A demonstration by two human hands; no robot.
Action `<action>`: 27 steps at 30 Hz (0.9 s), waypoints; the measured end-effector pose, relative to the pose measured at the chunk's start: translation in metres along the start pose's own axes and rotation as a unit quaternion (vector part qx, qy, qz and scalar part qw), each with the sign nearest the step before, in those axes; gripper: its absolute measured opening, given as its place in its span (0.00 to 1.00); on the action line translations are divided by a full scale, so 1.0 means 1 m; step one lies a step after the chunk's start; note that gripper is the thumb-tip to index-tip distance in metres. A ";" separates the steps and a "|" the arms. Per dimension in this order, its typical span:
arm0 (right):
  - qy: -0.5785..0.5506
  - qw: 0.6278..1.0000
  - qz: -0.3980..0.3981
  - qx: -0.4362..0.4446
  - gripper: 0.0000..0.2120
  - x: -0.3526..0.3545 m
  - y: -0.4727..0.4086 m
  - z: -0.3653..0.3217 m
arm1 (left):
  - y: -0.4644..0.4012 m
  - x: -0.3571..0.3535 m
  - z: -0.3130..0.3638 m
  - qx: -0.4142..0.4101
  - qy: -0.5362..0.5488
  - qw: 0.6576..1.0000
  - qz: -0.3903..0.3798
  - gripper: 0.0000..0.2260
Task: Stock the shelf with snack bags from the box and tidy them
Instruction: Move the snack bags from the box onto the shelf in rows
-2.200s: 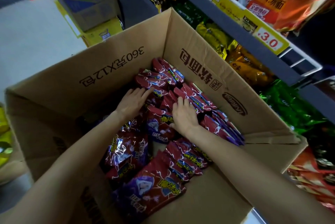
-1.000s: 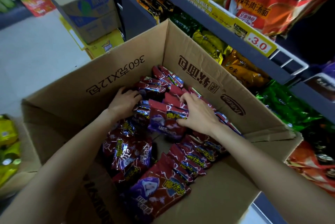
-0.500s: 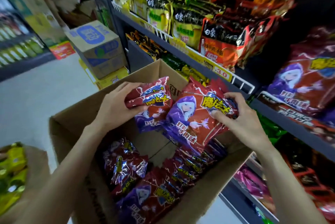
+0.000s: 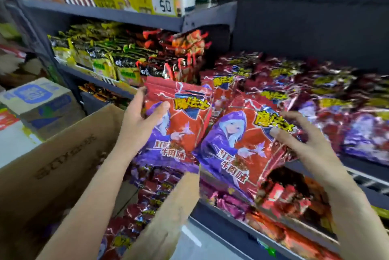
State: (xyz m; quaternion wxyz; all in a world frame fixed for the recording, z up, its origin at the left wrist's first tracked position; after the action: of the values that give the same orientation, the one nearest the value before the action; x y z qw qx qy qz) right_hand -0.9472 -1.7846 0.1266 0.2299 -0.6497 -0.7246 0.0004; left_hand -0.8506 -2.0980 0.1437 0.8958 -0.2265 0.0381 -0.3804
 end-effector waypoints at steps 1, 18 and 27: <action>-0.001 1.000 0.012 -0.006 0.18 0.024 0.005 0.005 | 0.008 -0.023 0.007 -0.002 0.006 1.000 -0.019 0.15; 0.281 0.929 0.241 0.013 0.20 0.364 -0.004 0.048 | 0.079 -0.340 0.106 -0.075 0.007 0.986 -0.147 0.22; 0.451 0.882 0.134 -0.002 0.28 0.418 -0.099 0.127 | 0.107 -0.450 0.098 -0.058 0.020 0.980 -0.188 0.21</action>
State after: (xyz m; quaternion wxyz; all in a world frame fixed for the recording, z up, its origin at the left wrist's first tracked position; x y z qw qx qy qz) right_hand -1.1038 -1.3685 0.1819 0.5288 -0.6706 -0.4488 -0.2632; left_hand -1.0743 -1.6813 0.1378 0.7924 -0.2740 0.0344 -0.5439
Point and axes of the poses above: each hand's wrist, its own y-axis away from the middle knuckle, its own x-axis out of the back of the hand, z = x × y, the point moved 8 cm from there along -y, towards the middle knuckle, and after that the axes turned 12 degrees about z, right-handed, at the moved point
